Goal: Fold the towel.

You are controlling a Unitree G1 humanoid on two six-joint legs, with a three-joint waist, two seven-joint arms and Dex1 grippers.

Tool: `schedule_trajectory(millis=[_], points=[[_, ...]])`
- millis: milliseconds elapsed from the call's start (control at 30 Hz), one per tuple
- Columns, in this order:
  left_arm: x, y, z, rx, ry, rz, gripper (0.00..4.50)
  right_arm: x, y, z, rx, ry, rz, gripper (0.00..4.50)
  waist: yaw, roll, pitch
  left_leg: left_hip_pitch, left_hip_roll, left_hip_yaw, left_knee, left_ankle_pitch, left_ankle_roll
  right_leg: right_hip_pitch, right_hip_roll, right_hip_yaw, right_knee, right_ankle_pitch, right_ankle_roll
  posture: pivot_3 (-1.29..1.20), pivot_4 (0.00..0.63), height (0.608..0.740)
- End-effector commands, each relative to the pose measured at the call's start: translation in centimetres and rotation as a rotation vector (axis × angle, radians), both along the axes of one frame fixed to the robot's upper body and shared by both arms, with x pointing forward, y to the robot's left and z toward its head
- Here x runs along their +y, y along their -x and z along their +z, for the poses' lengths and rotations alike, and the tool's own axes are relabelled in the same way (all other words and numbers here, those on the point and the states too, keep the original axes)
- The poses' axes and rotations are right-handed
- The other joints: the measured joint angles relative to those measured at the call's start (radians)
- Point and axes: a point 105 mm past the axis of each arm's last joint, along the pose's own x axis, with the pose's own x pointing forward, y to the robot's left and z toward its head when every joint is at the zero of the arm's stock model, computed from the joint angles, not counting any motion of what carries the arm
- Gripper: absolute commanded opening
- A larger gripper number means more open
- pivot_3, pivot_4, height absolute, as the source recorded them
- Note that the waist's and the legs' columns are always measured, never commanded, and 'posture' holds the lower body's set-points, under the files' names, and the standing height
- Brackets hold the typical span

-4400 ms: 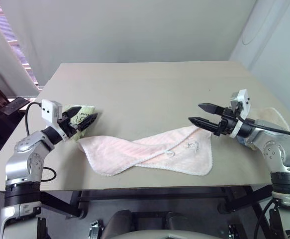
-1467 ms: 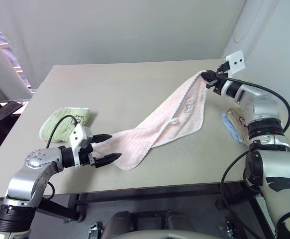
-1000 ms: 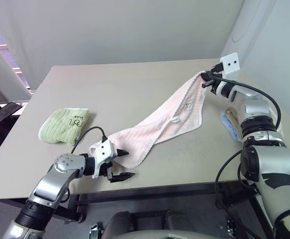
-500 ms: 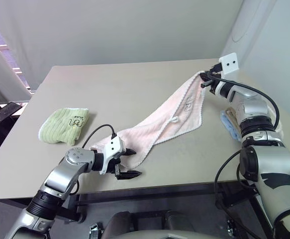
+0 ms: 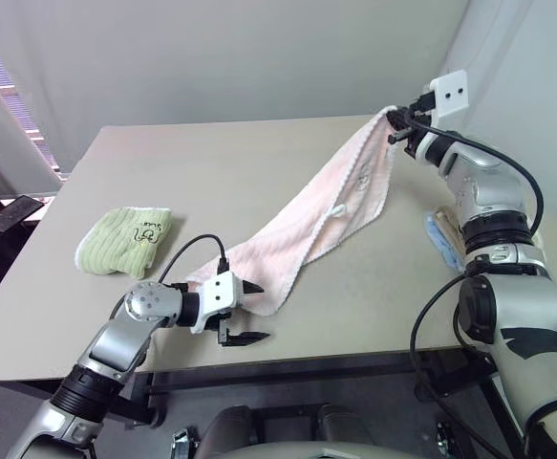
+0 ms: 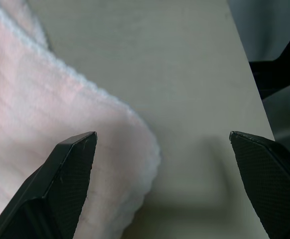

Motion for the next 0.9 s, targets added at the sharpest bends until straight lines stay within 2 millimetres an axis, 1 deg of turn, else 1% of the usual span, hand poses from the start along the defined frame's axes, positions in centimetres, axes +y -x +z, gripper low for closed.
schedule_trajectory(millis=[33, 200, 333, 467, 567, 633, 800, 900], points=[[0.1, -0.9, 0.8, -0.077, 0.002, 0.005, 4.50, 1.4, 0.9, 4.9, -0.139, -0.022, 0.030, 0.03, 0.000, 0.000, 0.000, 0.000, 0.000, 0.000, 0.000, 0.000, 0.000, 0.000, 0.000, 0.000, 0.000, 0.000, 0.000, 0.00, 0.000, 0.730], [-0.4, -1.7, 0.7, -0.105, 0.008, 0.014, 4.50, 2.4, 1.6, 6.1, -0.164, -0.040, 0.054, 0.03, 0.001, 0.000, 0.000, 0.000, 0.000, 0.000, 0.000, 0.000, 0.000, 0.000, 0.000, 0.000, 0.000, 0.000, 0.000, 0.00, 0.000, 0.730], [-0.9, -2.2, 0.6, -0.113, 0.030, 0.012, 4.50, 2.5, 1.8, 6.1, -0.162, -0.039, 0.052, 0.03, 0.001, 0.000, 0.000, 0.000, 0.000, 0.000, 0.001, 0.000, 0.000, 0.000, 0.000, 0.000, 0.000, 0.000, 0.001, 0.00, 0.000, 0.730], [-1.8, -3.2, 0.5, -0.133, 0.056, 0.031, 4.50, 2.6, 1.9, 5.9, -0.149, -0.051, 0.058, 0.03, 0.002, 0.000, 0.000, 0.000, 0.000, 0.000, 0.001, 0.000, 0.000, 0.000, 0.000, -0.001, 0.000, 0.001, 0.001, 0.00, 0.000, 0.730], [-2.5, -3.4, -0.4, -0.112, 0.026, 0.015, 4.50, 2.5, 1.8, 5.6, -0.142, -0.047, 0.050, 0.03, 0.001, 0.000, 0.000, 0.000, 0.000, 0.000, 0.001, 0.000, 0.001, 0.000, 0.000, -0.001, 0.001, 0.002, 0.004, 0.00, 0.000, 0.730], [-2.8, -3.8, -1.3, -0.087, -0.030, 0.011, 4.50, 2.4, 1.7, 5.4, -0.138, -0.050, 0.043, 0.03, 0.001, 0.000, 0.000, 0.000, 0.000, 0.000, 0.001, 0.000, 0.001, 0.000, 0.000, -0.001, 0.001, 0.002, 0.004, 0.00, 0.000, 0.730], [-2.9, -3.4, -2.2, -0.026, -0.106, -0.019, 4.50, 2.0, 1.8, 5.3, -0.134, -0.046, 0.034, 0.03, 0.002, 0.000, -0.001, 0.000, 0.000, 0.000, 0.001, 0.000, 0.001, 0.000, 0.000, -0.001, 0.001, 0.002, 0.004, 0.00, 0.000, 0.730], [-2.6, -3.5, -2.6, 0.003, -0.139, 0.012, 3.99, 1.6, 1.8, 5.1, -0.131, -0.044, 0.021, 0.00, 0.002, 0.000, -0.001, 0.000, 0.000, 0.000, 0.002, 0.000, 0.001, 0.000, 0.000, -0.001, 0.001, 0.002, 0.004, 0.00, 0.000, 0.730]])
